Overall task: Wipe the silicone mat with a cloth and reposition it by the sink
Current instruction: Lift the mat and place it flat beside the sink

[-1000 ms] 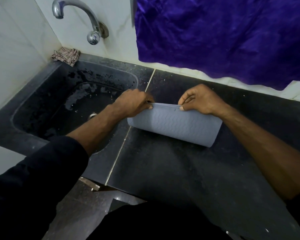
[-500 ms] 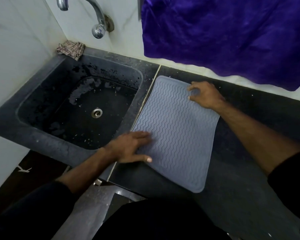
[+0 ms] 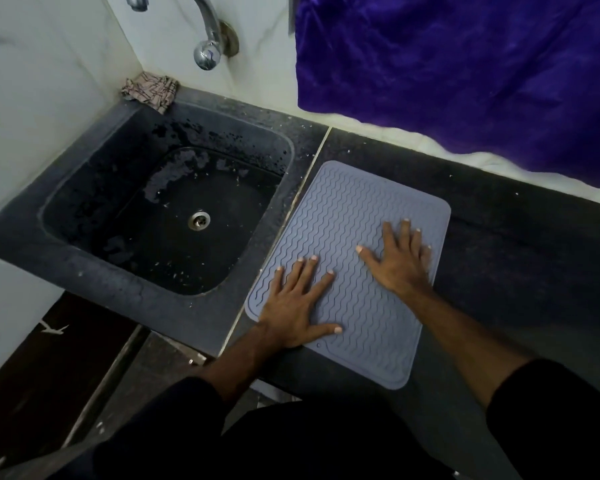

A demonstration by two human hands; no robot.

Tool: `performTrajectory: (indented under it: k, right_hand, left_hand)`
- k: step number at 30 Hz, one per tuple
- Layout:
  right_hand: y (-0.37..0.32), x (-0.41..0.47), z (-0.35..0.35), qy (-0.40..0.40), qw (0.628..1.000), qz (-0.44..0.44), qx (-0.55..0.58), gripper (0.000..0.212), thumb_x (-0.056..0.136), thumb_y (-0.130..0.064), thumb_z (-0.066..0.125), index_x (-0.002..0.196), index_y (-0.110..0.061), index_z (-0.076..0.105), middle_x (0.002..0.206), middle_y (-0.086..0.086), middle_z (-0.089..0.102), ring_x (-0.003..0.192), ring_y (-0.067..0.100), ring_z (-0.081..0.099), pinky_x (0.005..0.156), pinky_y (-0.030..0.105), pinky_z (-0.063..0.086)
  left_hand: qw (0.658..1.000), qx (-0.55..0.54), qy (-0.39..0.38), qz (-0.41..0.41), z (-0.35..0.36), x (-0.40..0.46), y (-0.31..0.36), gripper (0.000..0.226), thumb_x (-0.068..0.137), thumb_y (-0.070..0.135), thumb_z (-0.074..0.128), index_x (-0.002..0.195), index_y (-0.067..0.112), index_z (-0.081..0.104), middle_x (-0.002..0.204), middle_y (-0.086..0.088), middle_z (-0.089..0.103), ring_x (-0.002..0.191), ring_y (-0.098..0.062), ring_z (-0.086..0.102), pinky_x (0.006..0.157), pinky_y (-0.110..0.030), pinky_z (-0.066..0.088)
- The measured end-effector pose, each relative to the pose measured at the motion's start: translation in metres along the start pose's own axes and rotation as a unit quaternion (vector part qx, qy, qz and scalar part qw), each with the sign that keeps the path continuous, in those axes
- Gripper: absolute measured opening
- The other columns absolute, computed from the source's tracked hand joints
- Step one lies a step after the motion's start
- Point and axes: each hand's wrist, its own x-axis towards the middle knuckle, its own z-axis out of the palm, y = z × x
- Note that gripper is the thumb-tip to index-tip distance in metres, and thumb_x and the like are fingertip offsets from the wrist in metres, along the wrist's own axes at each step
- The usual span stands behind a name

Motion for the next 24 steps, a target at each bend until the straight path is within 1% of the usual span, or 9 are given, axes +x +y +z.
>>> performTrajectory:
  k: [3,8,16,24]
  right_hand:
    - [0.002,0.005,0.003,0.004,1.000,-0.004,0.002,0.088,0.079,-0.082,0.018,0.147,-0.034,-0.011,0.157,0.004,-0.022,0.144,0.030,-0.021,0.114,0.053,-0.012]
    - [-0.001,0.012,0.000,0.002,1.000,-0.018,0.001,0.089,0.078,-0.083,0.018,0.147,-0.035,-0.012,0.157,0.003,-0.023,0.143,0.030,-0.022,0.115,0.053,-0.012]
    - [-0.002,0.019,-0.001,0.000,1.000,-0.028,0.002,0.090,0.078,-0.082,0.023,0.148,-0.035,-0.010,0.157,0.001,-0.023,0.143,0.029,-0.024,0.115,0.055,-0.012]
    - [0.003,0.029,0.001,-0.002,1.000,-0.031,0.001,0.093,0.073,-0.087,0.020,0.146,-0.038,-0.010,0.158,-0.001,-0.021,0.143,0.029,-0.023,0.113,0.053,-0.015]
  left_hand:
    - [0.999,0.013,0.027,-0.025,0.012,0.001,0.003,0.101,0.074,0.091,0.021,0.150,0.037,-0.017,0.156,-0.001,-0.031,0.143,-0.023,-0.027,0.114,-0.059,-0.007]
    - [0.997,0.007,0.065,-0.032,0.018,0.004,0.002,0.100,0.074,0.091,0.021,0.151,0.036,-0.013,0.158,-0.002,-0.026,0.146,-0.023,-0.022,0.115,-0.059,-0.006]
    - [0.997,-0.001,0.075,-0.036,0.021,0.007,0.000,0.100,0.075,0.091,0.022,0.151,0.037,-0.011,0.158,-0.001,-0.025,0.146,-0.023,-0.019,0.115,-0.059,-0.006]
    - [0.997,-0.001,0.067,-0.044,0.020,0.008,0.002,0.100,0.074,0.092,0.019,0.151,0.037,-0.013,0.158,0.000,-0.026,0.146,-0.022,-0.022,0.114,-0.059,-0.009]
